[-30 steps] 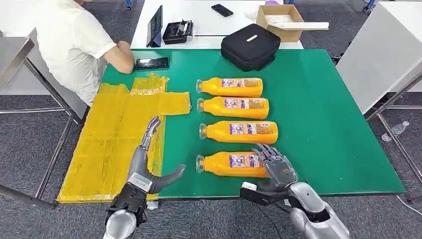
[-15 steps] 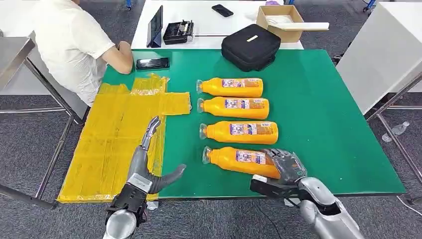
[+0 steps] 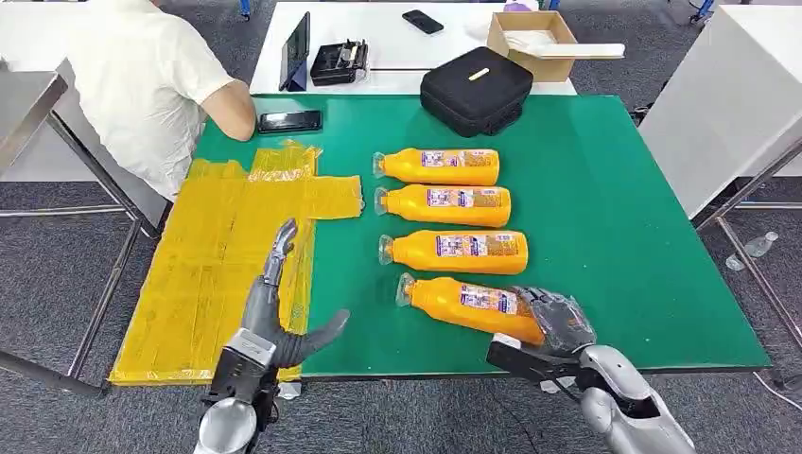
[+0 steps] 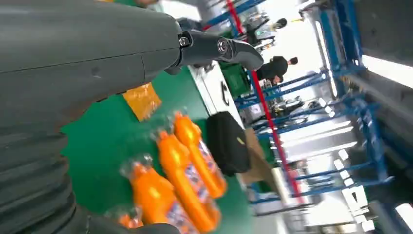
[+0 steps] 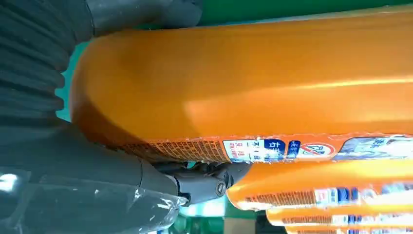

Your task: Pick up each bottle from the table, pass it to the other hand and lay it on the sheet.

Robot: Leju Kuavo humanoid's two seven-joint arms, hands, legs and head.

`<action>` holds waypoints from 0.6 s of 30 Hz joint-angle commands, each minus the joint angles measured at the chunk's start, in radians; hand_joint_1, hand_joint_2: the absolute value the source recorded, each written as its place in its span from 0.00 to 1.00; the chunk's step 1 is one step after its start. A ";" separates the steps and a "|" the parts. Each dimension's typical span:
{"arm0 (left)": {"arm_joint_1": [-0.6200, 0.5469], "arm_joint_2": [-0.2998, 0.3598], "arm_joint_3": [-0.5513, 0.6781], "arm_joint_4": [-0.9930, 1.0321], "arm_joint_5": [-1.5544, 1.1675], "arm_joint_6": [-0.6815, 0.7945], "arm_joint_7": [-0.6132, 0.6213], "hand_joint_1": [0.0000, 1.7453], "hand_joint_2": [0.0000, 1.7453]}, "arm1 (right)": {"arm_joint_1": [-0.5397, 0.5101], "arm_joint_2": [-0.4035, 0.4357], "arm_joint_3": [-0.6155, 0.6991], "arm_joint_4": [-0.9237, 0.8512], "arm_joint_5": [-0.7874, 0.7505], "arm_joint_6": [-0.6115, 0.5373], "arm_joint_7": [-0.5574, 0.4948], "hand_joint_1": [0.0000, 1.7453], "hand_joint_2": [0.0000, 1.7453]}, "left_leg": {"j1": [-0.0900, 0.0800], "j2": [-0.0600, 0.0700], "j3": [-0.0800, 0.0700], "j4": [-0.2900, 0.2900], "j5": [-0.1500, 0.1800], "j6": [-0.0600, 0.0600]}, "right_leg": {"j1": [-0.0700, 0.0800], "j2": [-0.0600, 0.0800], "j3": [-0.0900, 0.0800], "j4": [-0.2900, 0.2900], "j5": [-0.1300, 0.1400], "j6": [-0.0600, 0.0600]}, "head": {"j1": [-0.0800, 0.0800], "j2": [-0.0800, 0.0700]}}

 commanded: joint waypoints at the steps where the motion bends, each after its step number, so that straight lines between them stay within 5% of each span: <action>1: 0.007 -0.039 0.016 0.035 0.202 -0.059 0.047 0.00 1.00 | 0.062 0.094 -0.024 -0.114 -0.056 0.008 -0.023 1.00 1.00 | 0.001 0.004 0.004 -0.001 -0.002 -0.001 | 0.001 0.002 0.003 -0.001 -0.001 -0.005 | 0.000 0.000; 12: 0.020 -0.039 0.012 0.062 0.388 -0.139 0.098 0.00 1.00 | -0.056 0.313 -0.052 -0.123 -0.139 -0.009 -0.123 1.00 1.00 | 0.000 0.005 0.002 -0.001 -0.001 0.000 | 0.001 0.002 0.001 -0.001 -0.001 -0.005 | 0.000 0.000; 18: 0.021 -0.039 -0.021 0.087 0.397 -0.183 0.126 0.00 1.00 | -0.035 0.389 -0.080 -0.134 -0.210 -0.005 -0.156 1.00 1.00 | 0.001 0.004 0.000 -0.001 -0.001 0.000 | 0.001 0.001 -0.001 0.000 -0.001 -0.003 | 0.000 0.000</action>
